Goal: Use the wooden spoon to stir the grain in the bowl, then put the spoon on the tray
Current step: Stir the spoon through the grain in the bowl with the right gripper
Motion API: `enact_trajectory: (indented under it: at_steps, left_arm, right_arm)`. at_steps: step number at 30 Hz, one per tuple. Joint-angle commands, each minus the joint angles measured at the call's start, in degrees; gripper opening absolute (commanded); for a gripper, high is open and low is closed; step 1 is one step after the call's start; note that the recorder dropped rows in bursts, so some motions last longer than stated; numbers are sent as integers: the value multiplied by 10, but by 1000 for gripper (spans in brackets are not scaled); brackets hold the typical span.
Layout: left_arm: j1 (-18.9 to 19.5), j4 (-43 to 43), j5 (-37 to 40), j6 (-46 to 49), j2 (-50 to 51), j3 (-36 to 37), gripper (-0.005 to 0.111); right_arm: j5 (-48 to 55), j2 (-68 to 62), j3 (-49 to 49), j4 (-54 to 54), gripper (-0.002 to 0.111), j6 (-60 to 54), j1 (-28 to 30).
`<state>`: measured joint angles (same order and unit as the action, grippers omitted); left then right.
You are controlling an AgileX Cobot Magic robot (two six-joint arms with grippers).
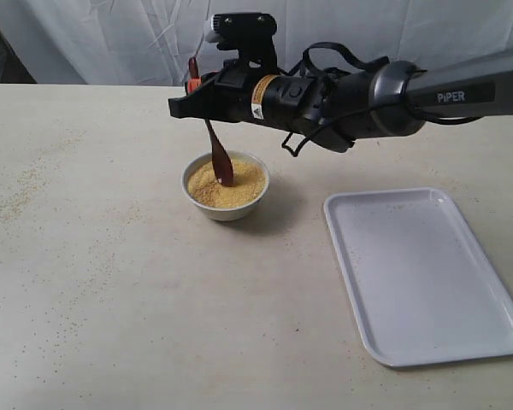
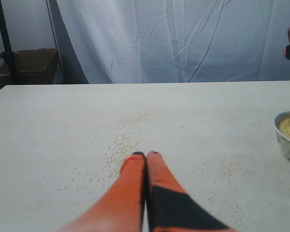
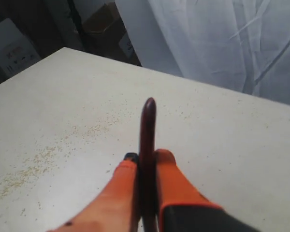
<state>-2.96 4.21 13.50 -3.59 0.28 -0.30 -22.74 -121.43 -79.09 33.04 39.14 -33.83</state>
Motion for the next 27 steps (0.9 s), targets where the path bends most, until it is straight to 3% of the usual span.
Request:
enact_trajectory:
  at_steps: [1, 6, 15, 23, 27]
  left_arm:
    - [0, -1, -3, -2, -3, 3, 0]
    - [0, -1, -3, -2, -3, 3, 0]
    - [0, -1, -3, -2, -3, 3, 0]
    - [0, -1, -3, -2, -3, 3, 0]
    - [0, -1, -3, -2, -3, 3, 0]
  right_arm:
    - [24, 5, 0, -32, -1, -84, 1]
    - [47, -22, 0, -36, -1, -99, 1]
    - [-16, -13, 0, -41, -1, -32, -15]
    - [18, -1, 0, -45, -1, -128, 0]
    - [36, -24, 0, -46, -1, -122, 1]
